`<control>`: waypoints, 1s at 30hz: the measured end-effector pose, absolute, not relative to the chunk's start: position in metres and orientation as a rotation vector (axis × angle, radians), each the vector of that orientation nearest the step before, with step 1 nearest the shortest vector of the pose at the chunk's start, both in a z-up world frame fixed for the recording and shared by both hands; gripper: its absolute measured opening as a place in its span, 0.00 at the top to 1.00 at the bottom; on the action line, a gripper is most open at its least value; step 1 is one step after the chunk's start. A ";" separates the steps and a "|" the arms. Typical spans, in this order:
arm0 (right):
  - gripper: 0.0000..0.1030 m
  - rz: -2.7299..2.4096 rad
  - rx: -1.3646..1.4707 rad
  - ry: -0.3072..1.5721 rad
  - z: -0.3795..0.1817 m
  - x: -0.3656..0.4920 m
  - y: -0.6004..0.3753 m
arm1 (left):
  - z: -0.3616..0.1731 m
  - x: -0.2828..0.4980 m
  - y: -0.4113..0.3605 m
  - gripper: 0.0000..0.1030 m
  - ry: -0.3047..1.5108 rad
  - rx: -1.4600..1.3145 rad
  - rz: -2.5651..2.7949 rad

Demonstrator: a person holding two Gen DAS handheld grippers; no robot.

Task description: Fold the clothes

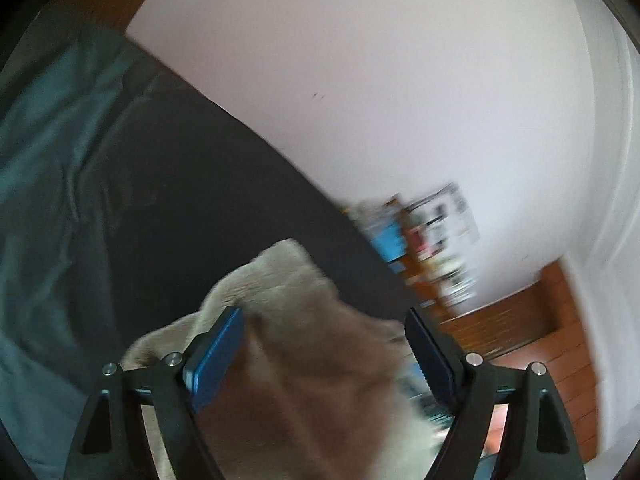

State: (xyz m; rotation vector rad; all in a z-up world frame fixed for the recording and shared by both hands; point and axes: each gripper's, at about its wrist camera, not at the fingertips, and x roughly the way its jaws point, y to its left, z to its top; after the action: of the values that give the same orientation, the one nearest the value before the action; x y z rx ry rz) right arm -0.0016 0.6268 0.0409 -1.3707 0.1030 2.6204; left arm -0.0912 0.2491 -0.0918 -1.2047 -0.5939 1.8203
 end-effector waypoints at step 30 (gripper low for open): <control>0.18 2.647 -1.201 0.080 0.055 0.025 0.606 | -0.076 -0.045 0.310 0.18 0.084 -1.272 2.182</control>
State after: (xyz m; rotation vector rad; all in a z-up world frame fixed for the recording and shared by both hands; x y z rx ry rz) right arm 0.0253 0.6064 0.0552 -1.2013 0.0799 2.6468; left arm -0.0446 0.3104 -0.0762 -1.2724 0.0845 2.1822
